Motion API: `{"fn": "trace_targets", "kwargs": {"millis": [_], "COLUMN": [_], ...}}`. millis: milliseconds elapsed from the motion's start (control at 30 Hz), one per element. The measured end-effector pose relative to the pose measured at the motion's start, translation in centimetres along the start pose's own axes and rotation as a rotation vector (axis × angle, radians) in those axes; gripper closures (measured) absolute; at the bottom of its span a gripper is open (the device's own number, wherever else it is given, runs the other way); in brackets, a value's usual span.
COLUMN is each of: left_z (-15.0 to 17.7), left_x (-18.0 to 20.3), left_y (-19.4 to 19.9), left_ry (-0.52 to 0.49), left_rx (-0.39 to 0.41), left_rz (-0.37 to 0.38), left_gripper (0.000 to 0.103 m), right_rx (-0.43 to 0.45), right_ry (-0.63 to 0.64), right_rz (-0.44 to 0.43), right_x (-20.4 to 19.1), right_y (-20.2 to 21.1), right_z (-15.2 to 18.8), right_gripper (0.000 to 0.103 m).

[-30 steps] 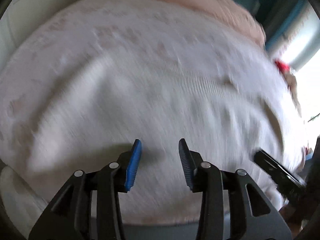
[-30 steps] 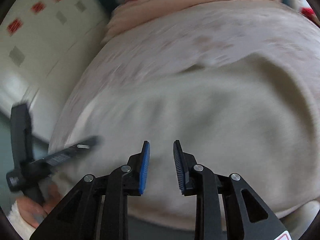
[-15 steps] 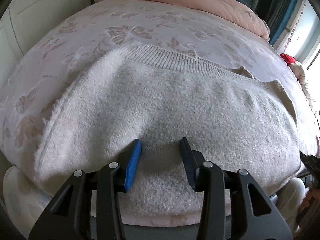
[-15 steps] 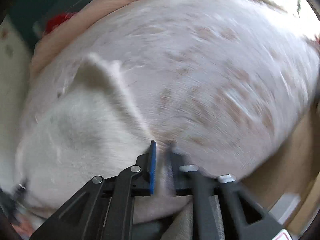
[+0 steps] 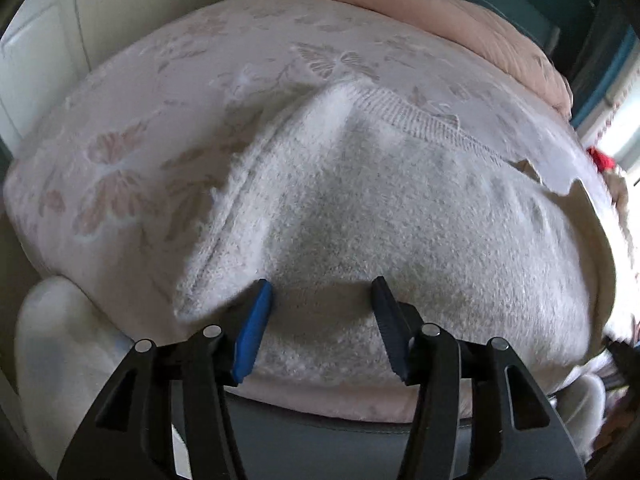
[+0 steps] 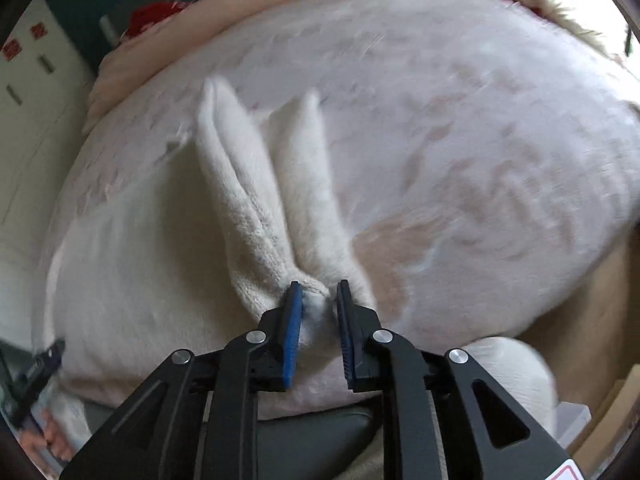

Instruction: Fold small clothes

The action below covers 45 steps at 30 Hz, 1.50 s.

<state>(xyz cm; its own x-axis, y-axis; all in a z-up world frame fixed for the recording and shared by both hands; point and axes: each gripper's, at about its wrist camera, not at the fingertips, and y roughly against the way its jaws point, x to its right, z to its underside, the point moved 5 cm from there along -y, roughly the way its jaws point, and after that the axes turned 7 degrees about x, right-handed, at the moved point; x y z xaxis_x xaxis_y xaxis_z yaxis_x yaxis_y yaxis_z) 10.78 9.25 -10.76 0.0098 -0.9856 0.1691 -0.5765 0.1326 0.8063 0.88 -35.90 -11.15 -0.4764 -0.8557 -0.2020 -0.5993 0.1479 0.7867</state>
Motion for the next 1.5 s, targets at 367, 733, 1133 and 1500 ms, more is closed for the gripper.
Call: {"fn": "trace_targets", "kwargs": {"millis": [367, 733, 1133, 1500], "left_z": [0.3, 0.2, 1.7, 1.5], "left_x": [-0.1, -0.7, -8.0, -6.5], "left_y": [-0.2, 2.0, 3.2, -0.2], "left_ry": [-0.023, 0.077, 0.454, 0.369], "left_rx": [0.015, 0.075, 0.068, 0.026], "left_rz": [-0.008, 0.067, 0.059, 0.069], "left_gripper": [0.052, 0.05, 0.017, 0.014], "right_rx": [0.027, 0.02, -0.114, -0.173], "right_ry": [0.109, 0.06, 0.363, 0.503], "right_rz": [-0.057, -0.124, -0.277, -0.189], "right_x": [-2.0, -6.1, -26.1, -28.8], "right_y": [0.9, 3.0, -2.8, -7.3], "right_z": [0.3, -1.4, 1.1, 4.5], "right_gripper": [0.071, 0.073, 0.074, 0.071]}}
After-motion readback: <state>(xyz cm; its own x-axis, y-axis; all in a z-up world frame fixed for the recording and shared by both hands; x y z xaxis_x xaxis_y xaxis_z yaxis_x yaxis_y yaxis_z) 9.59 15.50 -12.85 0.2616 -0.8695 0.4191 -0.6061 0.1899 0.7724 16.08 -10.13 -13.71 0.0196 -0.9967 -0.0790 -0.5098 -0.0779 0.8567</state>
